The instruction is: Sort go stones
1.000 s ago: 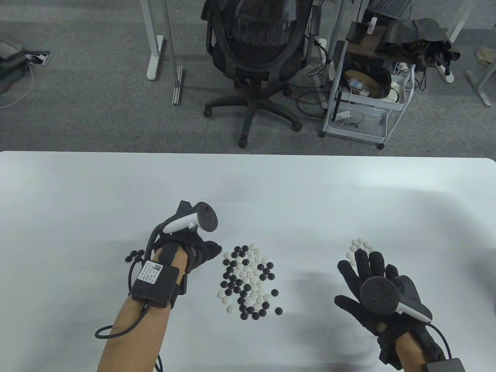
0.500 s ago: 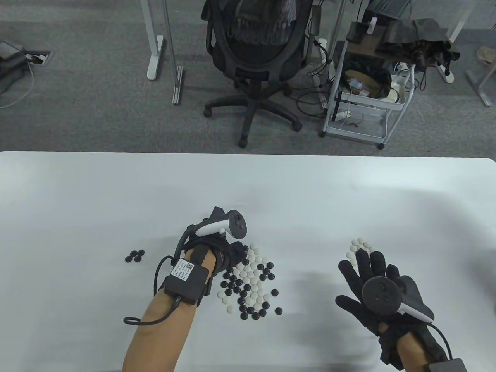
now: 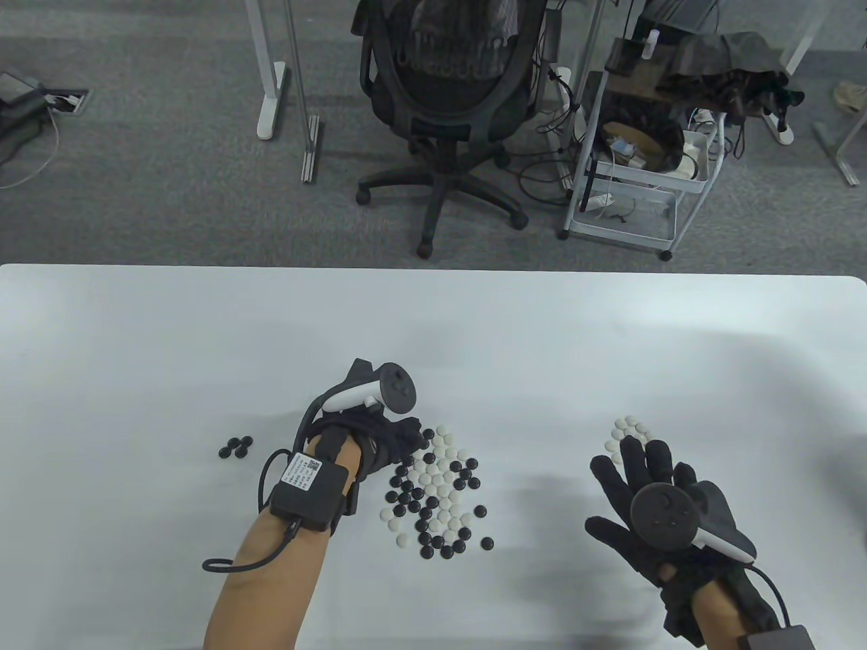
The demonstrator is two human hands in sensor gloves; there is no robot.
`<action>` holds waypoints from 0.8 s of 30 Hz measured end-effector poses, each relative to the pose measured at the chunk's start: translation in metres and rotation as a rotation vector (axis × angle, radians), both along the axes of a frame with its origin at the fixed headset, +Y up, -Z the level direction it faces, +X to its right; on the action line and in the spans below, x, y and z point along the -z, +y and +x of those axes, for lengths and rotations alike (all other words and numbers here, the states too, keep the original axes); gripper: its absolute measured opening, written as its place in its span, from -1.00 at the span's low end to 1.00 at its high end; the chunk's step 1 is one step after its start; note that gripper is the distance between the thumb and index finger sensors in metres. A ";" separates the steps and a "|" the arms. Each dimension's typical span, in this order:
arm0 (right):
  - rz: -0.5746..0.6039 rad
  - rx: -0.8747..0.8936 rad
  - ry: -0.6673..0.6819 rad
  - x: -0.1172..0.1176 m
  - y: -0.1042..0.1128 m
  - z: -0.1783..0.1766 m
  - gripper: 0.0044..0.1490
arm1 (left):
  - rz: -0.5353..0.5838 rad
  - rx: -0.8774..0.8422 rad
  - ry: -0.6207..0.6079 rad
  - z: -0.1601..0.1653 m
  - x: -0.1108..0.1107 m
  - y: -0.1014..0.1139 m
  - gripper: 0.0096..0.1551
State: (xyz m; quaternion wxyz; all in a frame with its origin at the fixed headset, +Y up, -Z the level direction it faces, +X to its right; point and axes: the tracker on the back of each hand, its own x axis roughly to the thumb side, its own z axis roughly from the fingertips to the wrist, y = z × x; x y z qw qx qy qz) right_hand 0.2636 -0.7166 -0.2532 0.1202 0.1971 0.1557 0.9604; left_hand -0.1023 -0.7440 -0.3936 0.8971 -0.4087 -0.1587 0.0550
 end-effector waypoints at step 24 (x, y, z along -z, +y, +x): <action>0.002 0.009 -0.001 0.000 0.001 0.002 0.04 | -0.032 0.296 0.440 -0.142 -0.011 0.008 -0.24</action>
